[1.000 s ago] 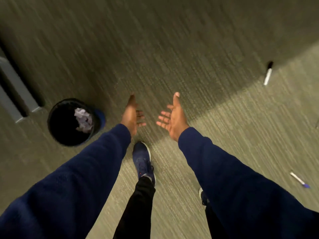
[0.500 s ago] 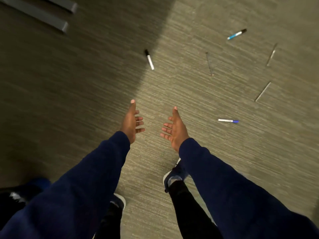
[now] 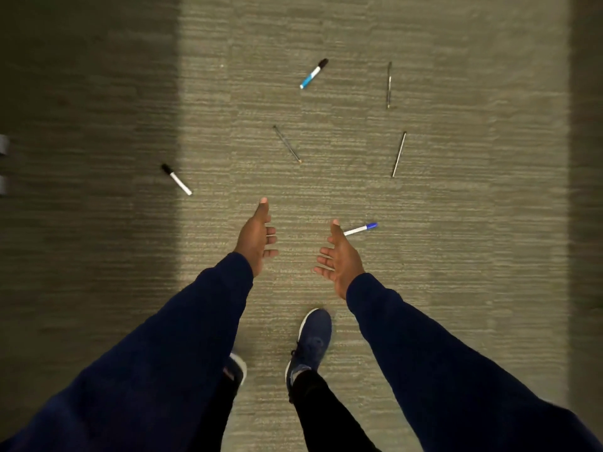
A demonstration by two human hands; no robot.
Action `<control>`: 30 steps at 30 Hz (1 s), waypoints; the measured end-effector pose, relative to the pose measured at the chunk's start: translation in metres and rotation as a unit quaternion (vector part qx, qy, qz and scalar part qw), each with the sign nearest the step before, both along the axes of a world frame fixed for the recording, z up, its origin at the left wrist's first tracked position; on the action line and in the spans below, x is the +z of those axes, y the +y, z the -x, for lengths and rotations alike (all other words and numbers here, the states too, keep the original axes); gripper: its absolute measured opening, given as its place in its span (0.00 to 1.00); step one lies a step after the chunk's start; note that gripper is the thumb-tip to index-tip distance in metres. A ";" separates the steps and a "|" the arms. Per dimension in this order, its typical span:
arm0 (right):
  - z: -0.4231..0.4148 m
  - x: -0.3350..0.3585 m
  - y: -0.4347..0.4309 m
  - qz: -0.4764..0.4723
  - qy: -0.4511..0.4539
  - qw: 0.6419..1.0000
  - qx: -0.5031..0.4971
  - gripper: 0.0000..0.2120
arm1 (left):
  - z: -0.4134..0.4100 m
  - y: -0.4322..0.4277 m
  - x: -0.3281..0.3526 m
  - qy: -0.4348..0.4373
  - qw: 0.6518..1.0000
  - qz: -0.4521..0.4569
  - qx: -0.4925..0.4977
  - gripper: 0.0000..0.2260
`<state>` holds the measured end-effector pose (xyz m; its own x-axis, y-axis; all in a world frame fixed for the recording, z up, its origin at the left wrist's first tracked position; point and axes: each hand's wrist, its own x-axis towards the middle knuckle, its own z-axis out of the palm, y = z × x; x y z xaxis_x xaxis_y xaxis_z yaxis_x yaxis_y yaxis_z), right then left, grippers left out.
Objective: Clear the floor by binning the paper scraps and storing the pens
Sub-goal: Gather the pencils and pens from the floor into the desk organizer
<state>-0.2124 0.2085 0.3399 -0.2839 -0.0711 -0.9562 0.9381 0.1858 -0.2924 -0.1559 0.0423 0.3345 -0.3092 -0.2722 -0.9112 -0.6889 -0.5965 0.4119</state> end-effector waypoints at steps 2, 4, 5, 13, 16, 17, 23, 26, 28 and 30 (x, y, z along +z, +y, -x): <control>0.014 -0.006 0.003 -0.012 0.003 1.000 -0.006 0.39 | 0.021 -0.001 -0.008 0.005 1.000 -0.004 -0.024 0.33; 0.025 -0.013 -0.001 -0.024 -0.003 1.000 -0.003 0.39 | 0.038 -0.007 -0.019 0.003 0.999 -0.003 -0.038 0.33; 0.030 -0.016 -0.004 -0.030 -0.008 1.000 0.000 0.38 | 0.045 -0.012 -0.025 -0.005 0.999 -0.003 -0.047 0.33; 0.110 -0.058 -0.041 -0.100 0.056 0.991 0.068 0.26 | 0.108 -0.069 -0.072 -0.041 0.946 0.060 -0.315 0.21; 0.151 -0.084 -0.050 -0.139 0.103 0.975 0.136 0.24 | 0.140 -0.091 -0.097 -0.020 0.910 0.137 -0.391 0.21; 0.165 -0.096 -0.049 -0.163 0.123 0.964 0.174 0.23 | 0.152 -0.096 -0.108 -0.015 0.896 0.150 -0.417 0.21; 0.263 -0.191 -0.026 -0.258 0.212 0.857 0.392 0.18 | 0.237 -0.117 -0.200 -0.003 0.835 0.233 -0.499 0.24; 0.318 -0.243 0.001 -0.306 0.220 0.824 0.423 0.18 | 0.269 -0.117 -0.255 0.005 0.705 0.322 -0.631 0.24; 0.353 -0.277 0.020 -0.352 0.222 0.806 0.421 0.18 | 0.285 -0.118 -0.291 -0.015 0.554 0.389 -0.736 0.27; 0.383 -0.307 0.040 -0.386 0.231 0.808 0.381 0.20 | 0.299 -0.120 -0.322 -0.022 0.449 0.430 -0.783 0.28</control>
<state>-0.5953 0.2487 0.0325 -0.7784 0.1738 -0.6033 0.2892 0.9522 -0.0989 -0.4548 -0.0773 0.0127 -0.7223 -0.0098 -0.6916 -0.0059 1.0000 -0.0080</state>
